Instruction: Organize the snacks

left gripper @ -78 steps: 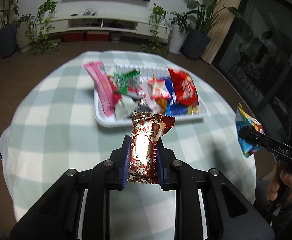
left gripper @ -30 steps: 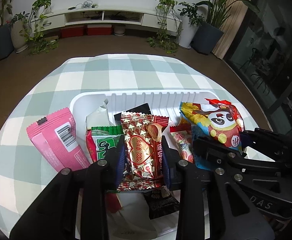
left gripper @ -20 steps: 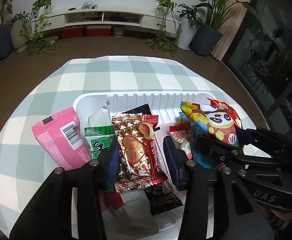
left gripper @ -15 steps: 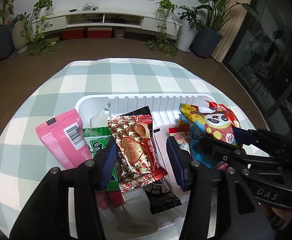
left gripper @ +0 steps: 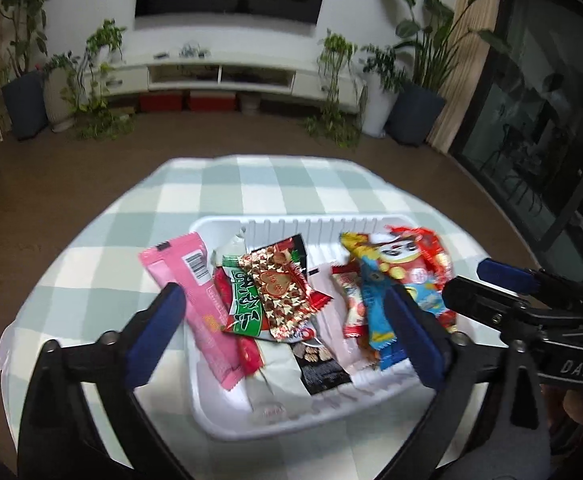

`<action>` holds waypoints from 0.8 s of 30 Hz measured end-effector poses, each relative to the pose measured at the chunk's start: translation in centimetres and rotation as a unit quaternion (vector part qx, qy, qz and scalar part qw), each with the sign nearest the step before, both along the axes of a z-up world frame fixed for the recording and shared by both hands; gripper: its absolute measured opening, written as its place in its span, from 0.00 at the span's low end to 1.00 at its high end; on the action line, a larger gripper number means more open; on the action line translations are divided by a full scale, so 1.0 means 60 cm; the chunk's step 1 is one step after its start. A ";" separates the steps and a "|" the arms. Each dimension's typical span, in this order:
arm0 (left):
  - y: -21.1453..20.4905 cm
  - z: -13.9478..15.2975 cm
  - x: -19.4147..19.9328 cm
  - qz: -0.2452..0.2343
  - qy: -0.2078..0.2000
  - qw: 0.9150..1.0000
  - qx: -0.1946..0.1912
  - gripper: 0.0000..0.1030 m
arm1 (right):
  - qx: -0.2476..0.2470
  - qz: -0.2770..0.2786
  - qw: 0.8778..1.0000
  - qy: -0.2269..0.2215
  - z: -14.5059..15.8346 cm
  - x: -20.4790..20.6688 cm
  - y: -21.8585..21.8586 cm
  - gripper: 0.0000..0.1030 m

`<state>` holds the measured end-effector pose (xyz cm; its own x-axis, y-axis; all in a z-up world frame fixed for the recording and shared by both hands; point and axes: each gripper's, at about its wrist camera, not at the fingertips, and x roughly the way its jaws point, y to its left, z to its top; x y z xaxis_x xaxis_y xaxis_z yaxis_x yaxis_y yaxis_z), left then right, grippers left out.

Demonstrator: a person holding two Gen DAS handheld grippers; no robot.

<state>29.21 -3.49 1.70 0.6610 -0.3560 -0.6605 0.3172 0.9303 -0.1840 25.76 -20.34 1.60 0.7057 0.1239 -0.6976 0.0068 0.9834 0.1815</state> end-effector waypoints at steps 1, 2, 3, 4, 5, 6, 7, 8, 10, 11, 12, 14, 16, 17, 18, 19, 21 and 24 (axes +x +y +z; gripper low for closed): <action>0.005 0.011 -0.018 0.000 -0.016 1.000 -0.004 1.00 | -0.001 -0.002 1.000 -0.010 0.007 -0.013 0.001 0.79; 0.007 0.021 -0.032 -0.001 -0.029 1.000 -0.004 1.00 | -0.004 -0.003 1.000 -0.020 0.015 -0.029 0.001 0.80; 0.008 0.031 -0.051 0.000 -0.045 0.999 0.000 1.00 | -0.005 -0.003 1.000 -0.030 0.022 -0.043 0.002 0.80; 0.010 0.045 -0.074 0.001 -0.063 0.998 0.003 1.00 | -0.005 -0.002 0.999 -0.045 0.030 -0.063 0.003 0.82; 0.012 0.057 -0.095 0.000 -0.081 0.997 0.004 1.00 | -0.006 -0.002 0.998 -0.056 0.037 -0.079 0.005 0.84; 0.014 0.071 -0.122 0.001 -0.102 0.995 0.007 1.00 | -0.010 -0.004 0.997 -0.071 0.046 -0.098 0.007 0.85; 0.015 0.083 -0.142 0.004 -0.116 0.993 0.013 1.00 | -0.014 -0.006 0.995 -0.095 0.057 -0.125 0.009 0.87; 0.015 0.093 -0.165 0.010 -0.130 0.991 0.021 1.00 | -0.017 -0.007 0.993 -0.114 0.066 -0.143 0.010 0.89; 0.019 0.117 -0.219 0.036 -0.164 0.985 0.037 1.00 | -0.017 -0.015 0.986 -0.167 0.089 -0.196 0.011 0.96; 0.022 0.128 -0.247 0.051 -0.179 0.982 0.039 1.00 | -0.014 -0.018 0.982 -0.188 0.099 -0.219 0.010 1.00; 0.025 0.138 -0.274 0.058 -0.189 0.980 0.037 1.00 | -0.012 -0.019 0.978 -0.207 0.110 -0.242 0.011 1.00; 0.034 0.150 -0.320 0.070 -0.202 0.976 0.029 1.00 | -0.012 -0.024 0.970 -0.240 0.131 -0.291 0.015 1.00; 0.043 0.159 -0.371 0.095 -0.214 0.972 0.026 1.00 | -0.011 -0.025 0.965 -0.260 0.146 -0.328 0.018 1.00; 0.046 0.162 -0.388 0.098 -0.217 0.971 0.026 1.00 | -0.010 -0.023 0.963 -0.268 0.152 -0.347 0.020 1.00; 0.048 0.164 -0.410 0.099 -0.213 0.972 0.026 1.00 | -0.009 -0.021 0.962 -0.273 0.158 -0.362 0.022 1.00; 0.053 0.166 -0.425 0.096 -0.207 0.973 0.026 1.00 | -0.007 -0.019 0.961 -0.277 0.162 -0.375 0.023 1.00; 0.054 0.165 -0.460 0.087 -0.196 0.976 0.031 1.00 | 0.000 -0.012 0.961 -0.275 0.168 -0.408 0.025 1.00; 0.050 0.155 -0.516 0.082 -0.167 0.981 0.056 1.00 | 0.010 -0.015 0.967 -0.253 0.166 -0.446 0.026 1.00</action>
